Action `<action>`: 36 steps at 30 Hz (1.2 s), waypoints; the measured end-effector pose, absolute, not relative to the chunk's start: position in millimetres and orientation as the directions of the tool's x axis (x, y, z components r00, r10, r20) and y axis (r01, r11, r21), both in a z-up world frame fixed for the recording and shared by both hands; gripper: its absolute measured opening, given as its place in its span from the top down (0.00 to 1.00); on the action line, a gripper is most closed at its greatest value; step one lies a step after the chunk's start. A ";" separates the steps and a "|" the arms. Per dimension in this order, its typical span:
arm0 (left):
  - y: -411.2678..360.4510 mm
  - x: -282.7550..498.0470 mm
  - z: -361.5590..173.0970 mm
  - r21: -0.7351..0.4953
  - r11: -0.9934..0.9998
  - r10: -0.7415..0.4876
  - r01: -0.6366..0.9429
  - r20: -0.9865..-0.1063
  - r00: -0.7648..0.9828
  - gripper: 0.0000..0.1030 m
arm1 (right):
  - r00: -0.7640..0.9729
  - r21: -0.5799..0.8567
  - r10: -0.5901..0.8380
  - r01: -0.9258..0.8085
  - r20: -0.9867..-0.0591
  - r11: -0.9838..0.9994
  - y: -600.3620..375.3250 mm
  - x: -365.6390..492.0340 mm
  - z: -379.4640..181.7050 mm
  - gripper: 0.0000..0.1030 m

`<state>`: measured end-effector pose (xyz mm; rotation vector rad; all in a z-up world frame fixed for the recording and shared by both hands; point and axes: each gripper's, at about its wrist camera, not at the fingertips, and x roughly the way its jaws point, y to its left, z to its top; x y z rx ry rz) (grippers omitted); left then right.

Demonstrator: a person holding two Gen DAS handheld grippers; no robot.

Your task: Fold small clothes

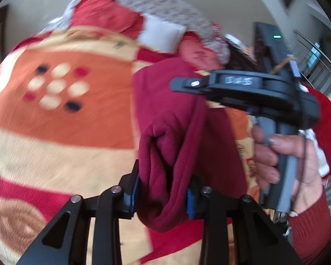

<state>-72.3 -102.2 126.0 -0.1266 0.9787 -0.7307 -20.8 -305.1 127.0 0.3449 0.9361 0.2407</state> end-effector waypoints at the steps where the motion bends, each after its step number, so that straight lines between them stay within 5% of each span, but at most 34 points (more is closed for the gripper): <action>1: -115.3 -77.1 135.4 -0.402 0.742 -0.626 0.537 -0.701 0.342 0.71 | 0.588 0.392 0.338 -0.039 -0.735 0.919 -318.7 -26.3 132.6 1.00; 7: -192.7 -97.6 164.9 -0.366 0.647 -0.681 0.669 -0.672 0.291 0.75 | 0.651 0.374 0.263 0.035 -0.712 0.927 -391.1 -64.7 153.1 1.00; 13: -264.9 -118.7 140.4 -0.368 0.580 -0.690 0.727 -0.696 0.198 0.73 | 0.652 0.360 0.188 0.139 -0.734 0.923 -456.2 -95.4 129.7 1.00; 21: -275.1 -139.7 119.3 -0.356 0.531 -0.643 0.769 -0.761 0.091 0.36 | 0.614 0.453 0.193 0.303 -0.766 0.838 -514.1 -115.1 49.9 1.00; 26: -237.9 -129.4 132.8 -0.246 0.593 -0.618 0.767 -0.750 0.237 0.23 | 0.668 0.548 0.222 0.327 -0.710 0.770 -519.5 -140.5 67.9 0.85; 29: -225.4 -123.5 127.8 -0.222 0.630 -0.592 0.744 -0.758 0.274 0.23 | 0.709 0.612 0.255 0.305 -0.658 0.730 -510.8 -162.7 82.8 0.58; 36: -227.3 -140.8 125.1 -0.277 0.567 -0.630 0.776 -0.752 0.193 0.23 | 0.633 0.628 0.335 0.315 -0.698 0.712 -481.8 -172.8 74.5 0.55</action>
